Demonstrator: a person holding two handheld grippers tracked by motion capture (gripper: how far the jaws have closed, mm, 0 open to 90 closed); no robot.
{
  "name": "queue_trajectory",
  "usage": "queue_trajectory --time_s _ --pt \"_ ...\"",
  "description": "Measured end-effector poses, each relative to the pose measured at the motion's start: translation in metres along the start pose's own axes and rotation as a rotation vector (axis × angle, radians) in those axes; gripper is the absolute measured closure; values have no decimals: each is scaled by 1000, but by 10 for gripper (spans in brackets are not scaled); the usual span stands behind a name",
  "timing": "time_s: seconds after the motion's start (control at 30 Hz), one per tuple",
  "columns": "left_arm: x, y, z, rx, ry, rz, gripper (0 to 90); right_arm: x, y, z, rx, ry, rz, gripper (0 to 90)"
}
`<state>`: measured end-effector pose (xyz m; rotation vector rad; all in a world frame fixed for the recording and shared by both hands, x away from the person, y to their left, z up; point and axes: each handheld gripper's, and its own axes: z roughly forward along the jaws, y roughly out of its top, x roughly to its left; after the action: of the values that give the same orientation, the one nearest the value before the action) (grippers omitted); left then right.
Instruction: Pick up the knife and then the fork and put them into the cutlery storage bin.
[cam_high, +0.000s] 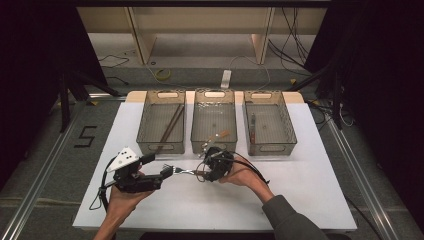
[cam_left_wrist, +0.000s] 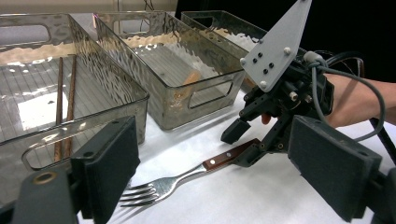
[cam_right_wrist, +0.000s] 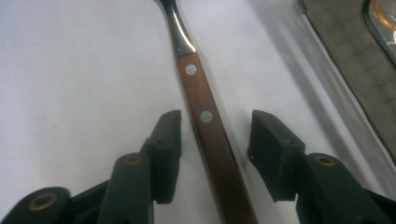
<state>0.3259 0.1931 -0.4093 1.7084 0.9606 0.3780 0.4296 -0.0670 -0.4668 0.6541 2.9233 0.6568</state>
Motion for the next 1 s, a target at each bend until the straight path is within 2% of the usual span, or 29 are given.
queue_trajectory --time_s 0.4,0.67,0.73,1.0 --pt "0 0 0 1 -2 -1 155 5 0 -2 33 -19 -27 699" --pt "-1 0 0 4 -4 2 155 9 1 -2 53 -24 -47 753" --pt "0 0 0 4 -3 2 155 12 2 -1 53 -42 -63 759" --pt "0 0 0 -1 -1 0 156 11 1 -2 49 -43 -78 764"
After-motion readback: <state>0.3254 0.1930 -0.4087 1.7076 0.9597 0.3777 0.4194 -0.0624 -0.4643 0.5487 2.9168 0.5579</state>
